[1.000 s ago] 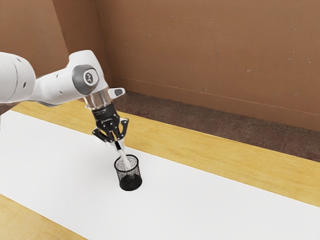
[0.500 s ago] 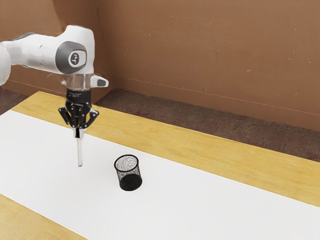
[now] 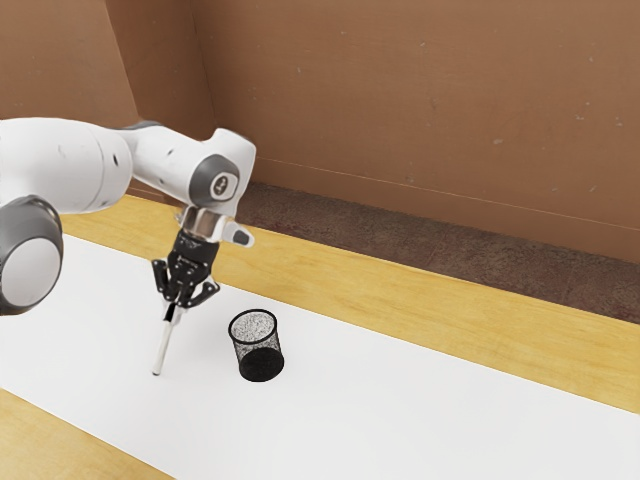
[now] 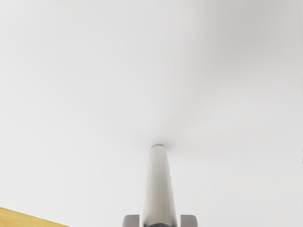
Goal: Take the marker out of the pen holder and place it to the left of the pen holder.
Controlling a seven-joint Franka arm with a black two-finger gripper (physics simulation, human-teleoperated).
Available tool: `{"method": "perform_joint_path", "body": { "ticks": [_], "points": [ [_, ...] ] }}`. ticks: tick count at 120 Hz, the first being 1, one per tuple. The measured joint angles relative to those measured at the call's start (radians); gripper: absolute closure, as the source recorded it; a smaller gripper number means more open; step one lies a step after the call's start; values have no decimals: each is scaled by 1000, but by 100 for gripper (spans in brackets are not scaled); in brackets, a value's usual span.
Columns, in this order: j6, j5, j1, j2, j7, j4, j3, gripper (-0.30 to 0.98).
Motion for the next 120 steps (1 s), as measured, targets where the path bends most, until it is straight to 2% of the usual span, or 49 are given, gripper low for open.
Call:
{"method": "perform_joint_path", "body": {
  "ticks": [16, 39, 52, 59, 71, 87, 104, 120],
  "points": [
    [3, -4, 0, 8, 31, 5, -1, 78],
    [1, -24, -6, 2, 76, 33, -1, 37],
    [1, -38, -4, -15, 97, 37, -5, 22],
    [1, -46, -20, -57, 113, 109, -7, 17],
    [1, -83, -63, -176, 143, 261, -4, 11],
    [-3, -82, -65, -320, 164, 292, 20, 6],
    [-55, -89, -58, -373, 178, 303, 28, 3],
    [-70, -98, -67, -364, 172, 323, 27, 2]
  ]
}}
